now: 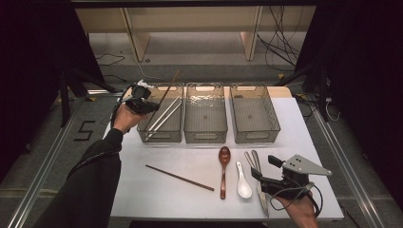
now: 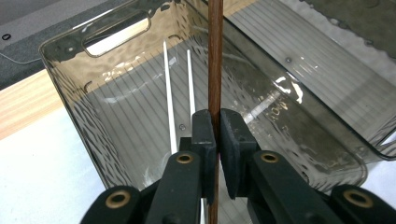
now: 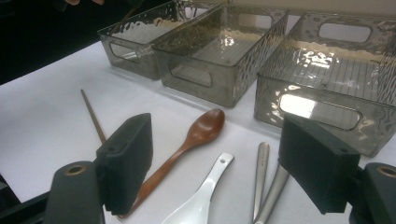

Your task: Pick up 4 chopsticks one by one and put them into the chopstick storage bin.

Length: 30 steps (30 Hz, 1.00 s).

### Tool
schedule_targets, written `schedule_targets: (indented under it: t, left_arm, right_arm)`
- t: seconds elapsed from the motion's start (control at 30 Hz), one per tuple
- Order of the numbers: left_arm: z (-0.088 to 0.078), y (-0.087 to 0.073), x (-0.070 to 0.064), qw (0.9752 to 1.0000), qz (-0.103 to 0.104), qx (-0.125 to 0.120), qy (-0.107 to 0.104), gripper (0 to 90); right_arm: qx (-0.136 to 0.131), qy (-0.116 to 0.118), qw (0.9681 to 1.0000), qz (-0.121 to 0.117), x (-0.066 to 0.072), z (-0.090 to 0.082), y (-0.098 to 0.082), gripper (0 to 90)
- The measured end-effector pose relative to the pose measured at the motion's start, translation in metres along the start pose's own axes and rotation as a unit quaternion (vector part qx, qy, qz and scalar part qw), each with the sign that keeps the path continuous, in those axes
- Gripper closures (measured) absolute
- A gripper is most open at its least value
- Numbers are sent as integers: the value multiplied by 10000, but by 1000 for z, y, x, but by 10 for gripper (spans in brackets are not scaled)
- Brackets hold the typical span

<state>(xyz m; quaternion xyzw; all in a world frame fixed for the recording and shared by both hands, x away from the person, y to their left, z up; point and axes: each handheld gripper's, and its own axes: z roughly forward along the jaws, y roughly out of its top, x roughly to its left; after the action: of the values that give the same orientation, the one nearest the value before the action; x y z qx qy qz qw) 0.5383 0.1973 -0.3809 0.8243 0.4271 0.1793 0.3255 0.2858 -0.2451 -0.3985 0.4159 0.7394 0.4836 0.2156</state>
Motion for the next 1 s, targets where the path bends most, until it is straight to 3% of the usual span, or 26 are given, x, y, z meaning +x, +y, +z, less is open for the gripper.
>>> schedule_targets:
  t: [0.87,1.0]
  left_arm:
    - [14,-14,0,9997,-97,218,-8,831]
    - [18,-17,1,9995,-125,274,66,827]
  right_arm:
    - [-3,0,10000,-9,0,0,0,270]
    - [4,0,10000,-6,0,0,0,270]
